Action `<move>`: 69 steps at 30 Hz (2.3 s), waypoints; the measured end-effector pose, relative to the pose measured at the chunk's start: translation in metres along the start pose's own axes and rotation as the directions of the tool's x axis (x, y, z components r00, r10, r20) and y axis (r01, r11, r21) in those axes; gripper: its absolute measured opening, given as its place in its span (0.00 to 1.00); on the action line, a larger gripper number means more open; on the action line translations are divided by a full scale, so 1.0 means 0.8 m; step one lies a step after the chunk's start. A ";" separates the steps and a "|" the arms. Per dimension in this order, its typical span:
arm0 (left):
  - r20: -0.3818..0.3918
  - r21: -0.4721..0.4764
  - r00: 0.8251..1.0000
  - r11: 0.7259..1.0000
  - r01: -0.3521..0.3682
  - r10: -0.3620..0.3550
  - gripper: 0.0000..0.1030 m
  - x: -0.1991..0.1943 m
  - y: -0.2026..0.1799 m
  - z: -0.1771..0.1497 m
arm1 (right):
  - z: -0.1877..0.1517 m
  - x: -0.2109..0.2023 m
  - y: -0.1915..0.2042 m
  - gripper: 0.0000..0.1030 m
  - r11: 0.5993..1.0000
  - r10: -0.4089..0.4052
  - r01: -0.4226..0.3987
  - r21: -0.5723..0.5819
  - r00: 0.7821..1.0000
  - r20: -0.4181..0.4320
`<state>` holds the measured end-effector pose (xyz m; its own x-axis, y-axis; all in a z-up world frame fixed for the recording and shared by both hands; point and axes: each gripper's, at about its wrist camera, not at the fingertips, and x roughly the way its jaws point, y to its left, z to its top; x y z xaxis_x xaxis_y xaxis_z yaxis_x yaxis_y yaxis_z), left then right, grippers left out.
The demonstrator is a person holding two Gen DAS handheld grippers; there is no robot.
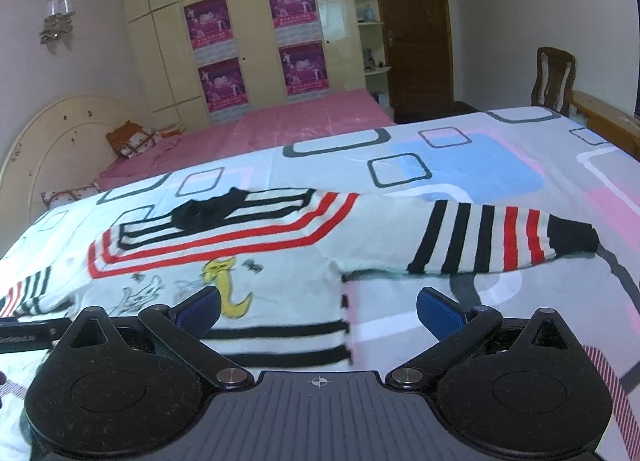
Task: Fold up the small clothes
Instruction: 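Reach the right gripper to the black sleeve cuff and close on it, then carry the sleeve across the sweater body with the right gripper while the left gripper grasps its cuff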
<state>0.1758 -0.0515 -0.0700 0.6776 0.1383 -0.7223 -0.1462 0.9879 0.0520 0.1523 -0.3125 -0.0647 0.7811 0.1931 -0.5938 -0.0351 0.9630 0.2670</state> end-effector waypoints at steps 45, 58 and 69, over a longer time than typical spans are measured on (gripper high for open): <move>-0.111 0.059 0.994 0.998 0.010 -0.003 0.73 0.095 -0.034 0.028 | 0.022 0.156 -0.307 0.08 0.849 -0.346 0.339 0.405 0.936 -0.057; -0.080 0.007 0.995 0.998 0.064 -0.063 0.68 0.116 0.017 0.051 | 0.093 0.152 -0.082 0.07 0.993 -0.072 0.056 0.103 0.985 0.160; -0.084 -0.042 0.995 0.998 0.055 -0.058 0.69 0.137 0.080 0.056 | 0.022 0.248 0.144 0.08 0.968 0.232 -0.241 -0.074 0.967 -0.107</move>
<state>0.2731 0.0300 -0.1146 0.6218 0.0743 -0.7796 -0.1388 0.9902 -0.0163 0.3137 -0.1663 -0.1385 0.6801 0.4305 -0.5934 -0.2683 0.8994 0.3451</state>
